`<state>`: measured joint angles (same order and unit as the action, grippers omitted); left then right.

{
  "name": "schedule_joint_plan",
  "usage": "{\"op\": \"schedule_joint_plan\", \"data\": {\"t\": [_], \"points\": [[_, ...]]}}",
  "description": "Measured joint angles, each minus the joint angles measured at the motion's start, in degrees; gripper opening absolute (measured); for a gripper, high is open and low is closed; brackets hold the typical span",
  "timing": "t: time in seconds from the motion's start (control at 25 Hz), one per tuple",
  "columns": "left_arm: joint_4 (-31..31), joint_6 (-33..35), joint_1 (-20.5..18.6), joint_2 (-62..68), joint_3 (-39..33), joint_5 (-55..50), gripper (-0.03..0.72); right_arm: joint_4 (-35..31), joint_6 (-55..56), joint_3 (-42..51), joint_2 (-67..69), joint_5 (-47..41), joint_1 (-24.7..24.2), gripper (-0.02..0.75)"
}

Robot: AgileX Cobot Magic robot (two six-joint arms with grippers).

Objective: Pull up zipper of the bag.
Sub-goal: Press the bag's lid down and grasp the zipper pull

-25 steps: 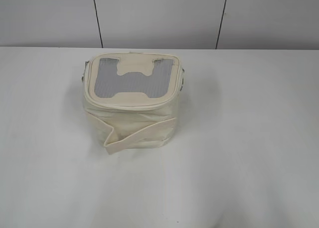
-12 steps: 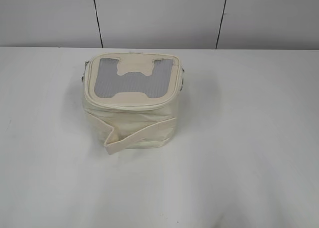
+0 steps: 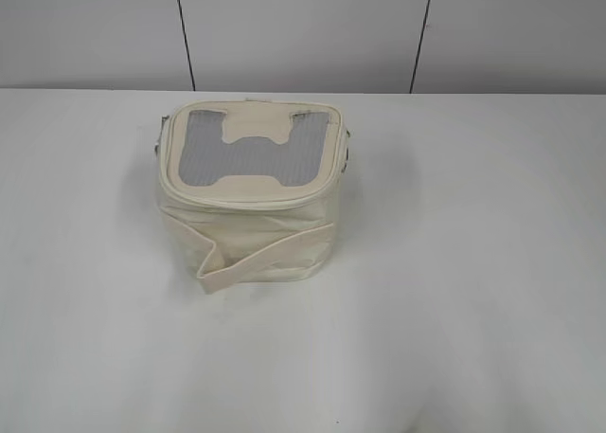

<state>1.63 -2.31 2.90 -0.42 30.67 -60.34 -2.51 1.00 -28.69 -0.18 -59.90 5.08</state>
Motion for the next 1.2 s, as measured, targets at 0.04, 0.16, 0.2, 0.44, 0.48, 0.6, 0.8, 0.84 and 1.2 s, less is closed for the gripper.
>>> {"op": "schedule_joint_plan", "data": {"t": [0.04, 0.16, 0.2, 0.44, 0.48, 0.6, 0.8, 0.84, 1.2], "points": [[0.00, 0.00, 0.00, 0.00, 0.00, 0.00, 0.342, -1.77, -1.00, -0.25, 0.94, 0.00, 0.00, 0.568], [0.00, 0.00, 0.00, 0.00, 0.00, 0.00, 0.342, -12.98, -7.15, -0.82, 8.19, 1.19, 0.00, 0.568], [-0.14, 0.00, 0.00, 0.00, 0.00, 0.00, 0.342, -16.96, -11.36, -0.86, 12.06, 2.78, 0.00, 0.568], [-0.53, 0.00, 0.92, 0.00, 0.00, 0.00, 0.342, -44.52, -41.34, -4.10, 40.30, 18.16, 0.00, 0.556], [-0.53, 0.00, 0.99, 0.00, 0.00, 0.00, 0.342, -49.26, -48.03, -6.06, 48.08, 19.76, 0.00, 0.555], [-0.58, 0.00, 1.17, 0.00, 0.00, 0.00, 0.342, -60.82, -64.19, -15.45, 66.24, 21.09, 0.61, 0.553], [-0.58, 0.00, 1.17, 0.00, 0.00, 0.00, 0.336, -64.09, -73.80, -37.93, 93.69, 22.25, 7.19, 0.551], [-0.58, 0.00, 1.17, 0.00, 0.00, 0.00, 0.326, -63.33, -73.77, -43.18, 98.75, 21.96, 8.91, 0.549], [-0.58, 0.00, 1.17, 0.00, 0.00, 0.00, 0.234, -54.51, -63.36, -82.97, 129.21, 11.82, 18.86, 0.546]]}}
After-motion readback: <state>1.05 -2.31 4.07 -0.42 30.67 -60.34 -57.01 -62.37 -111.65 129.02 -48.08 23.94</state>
